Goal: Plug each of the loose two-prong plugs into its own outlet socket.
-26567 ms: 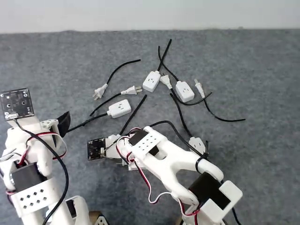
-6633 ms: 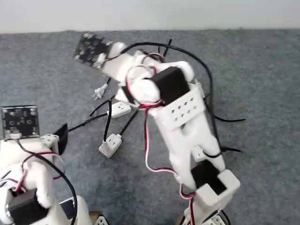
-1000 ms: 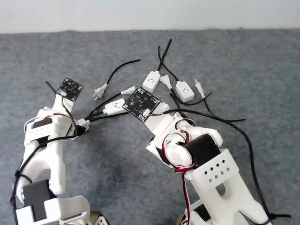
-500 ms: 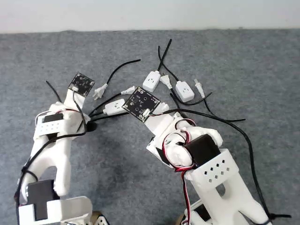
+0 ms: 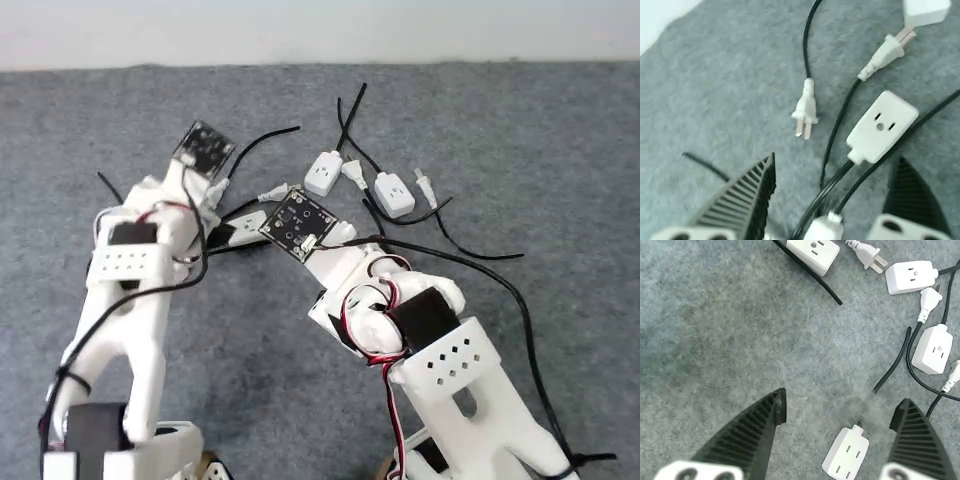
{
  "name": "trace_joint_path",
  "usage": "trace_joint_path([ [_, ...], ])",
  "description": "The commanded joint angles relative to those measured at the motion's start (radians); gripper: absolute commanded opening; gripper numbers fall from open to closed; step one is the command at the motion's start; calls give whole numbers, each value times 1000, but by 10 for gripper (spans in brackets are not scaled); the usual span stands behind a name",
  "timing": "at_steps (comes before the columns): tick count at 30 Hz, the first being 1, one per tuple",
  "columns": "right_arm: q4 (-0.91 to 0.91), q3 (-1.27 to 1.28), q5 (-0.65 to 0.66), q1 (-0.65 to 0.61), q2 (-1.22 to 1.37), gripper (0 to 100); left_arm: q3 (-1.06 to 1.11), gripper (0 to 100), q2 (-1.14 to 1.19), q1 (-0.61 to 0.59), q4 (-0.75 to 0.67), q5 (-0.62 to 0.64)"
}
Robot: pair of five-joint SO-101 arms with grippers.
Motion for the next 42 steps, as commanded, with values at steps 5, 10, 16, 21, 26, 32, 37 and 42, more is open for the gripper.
trace_joint_path([
  [5,-24,32,-3,-16,-25,338,-260,378,256,48,84,-118],
  [10,-38,35,-2,-16,-25,339,-288,378,308,63,89,-166],
  [16,-42,51,0,-16,-25,339,-288,378,315,91,54,-204],
  [21,-41,51,0,-16,-25,339,-309,380,330,120,40,-233],
  [26,-39,51,0,-16,-25,339,-407,381,440,121,48,-236],
  [32,-42,64,0,-16,-27,339,-512,381,574,115,48,-235],
  [37,-44,68,0,-16,-27,339,-605,381,654,114,98,-236],
  [42,-42,68,0,-16,-27,339,-727,381,741,98,157,-236],
])
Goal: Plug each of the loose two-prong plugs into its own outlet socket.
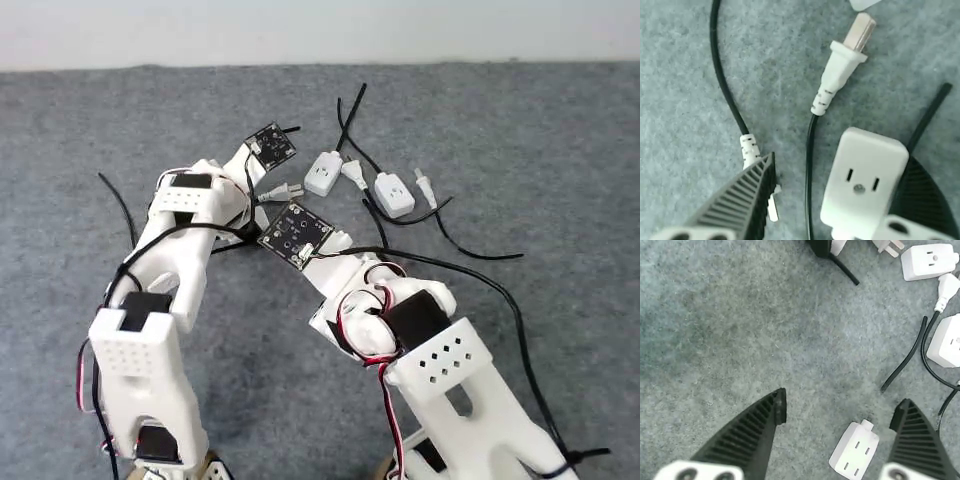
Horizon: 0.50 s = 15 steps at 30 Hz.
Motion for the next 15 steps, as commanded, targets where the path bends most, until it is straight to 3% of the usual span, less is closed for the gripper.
trace_joint_path([
  [1,-15,-9,0,-10,-27,339,-143,381,41,-18,58,-9],
  [7,-13,-9,0,-10,-27,339,-229,364,110,-35,138,-34],
  [15,-13,-8,0,-10,-27,339,-231,151,114,-32,163,-46],
])
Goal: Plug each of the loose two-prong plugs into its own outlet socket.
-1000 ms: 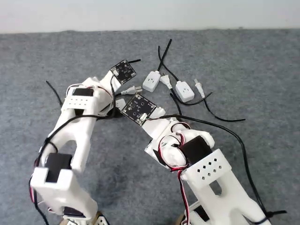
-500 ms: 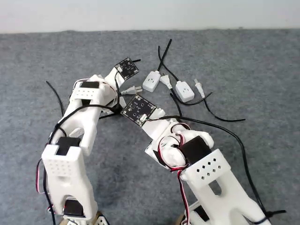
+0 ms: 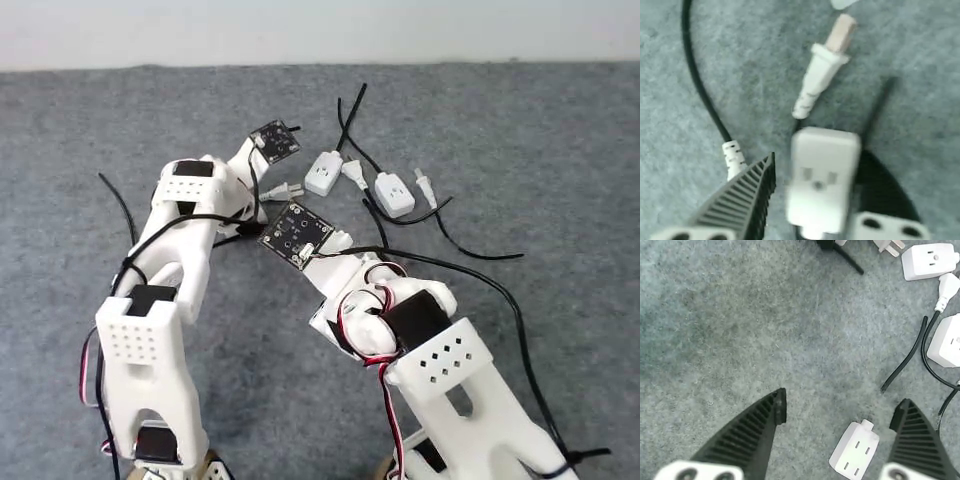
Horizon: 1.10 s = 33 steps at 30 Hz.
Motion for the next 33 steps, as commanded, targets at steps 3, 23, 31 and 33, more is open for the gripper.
trace_joint_path([
  [3,-12,-8,0,-10,-27,339,-41,115,-5,-20,-3,-17],
  [23,-7,-8,0,-10,-27,339,-53,339,-152,-55,68,35],
  [31,-5,-8,0,-10,-27,339,-54,423,-149,-78,25,32],
  [33,-5,-8,0,-10,-27,339,-54,423,-147,-80,3,32],
])
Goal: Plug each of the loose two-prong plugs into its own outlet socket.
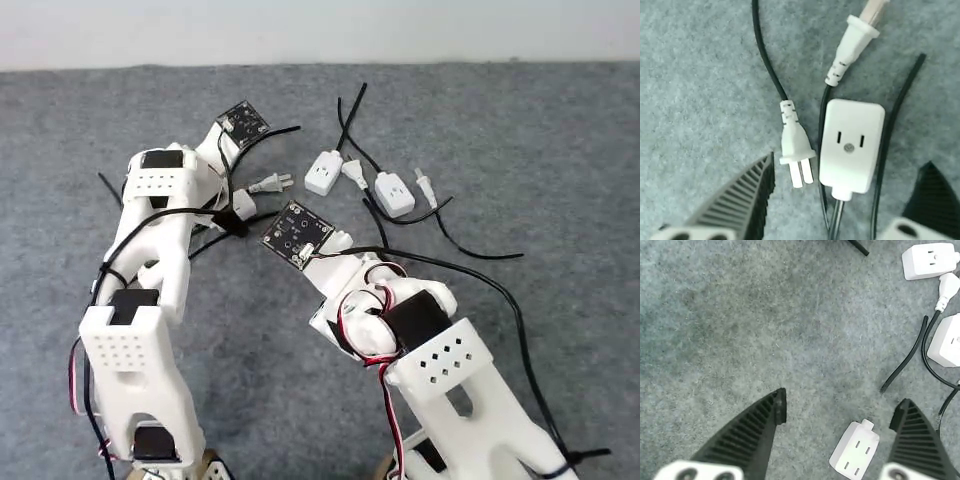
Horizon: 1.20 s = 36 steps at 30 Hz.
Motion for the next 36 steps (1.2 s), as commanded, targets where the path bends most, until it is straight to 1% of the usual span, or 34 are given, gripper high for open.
trace_joint_path([
  [1,-5,-6,0,-10,-27,339,-35,424,-63,-8,-64,17],
  [6,-7,3,0,-36,-27,339,-35,425,-52,-8,-103,11],
  [10,-10,15,0,-59,-27,339,-113,425,48,-14,-97,3],
  [15,-13,15,0,-58,-27,339,-344,425,229,-28,61,3],
  [23,-15,15,0,-58,-27,339,-791,425,494,-25,301,3],
  [31,-15,17,0,-58,-27,339,-1165,423,733,-32,448,2],
  [33,-15,17,0,-58,-27,339,-1233,420,773,-32,483,-23],
  [36,-15,17,0,-58,-27,339,-1314,359,816,-32,535,-51],
])
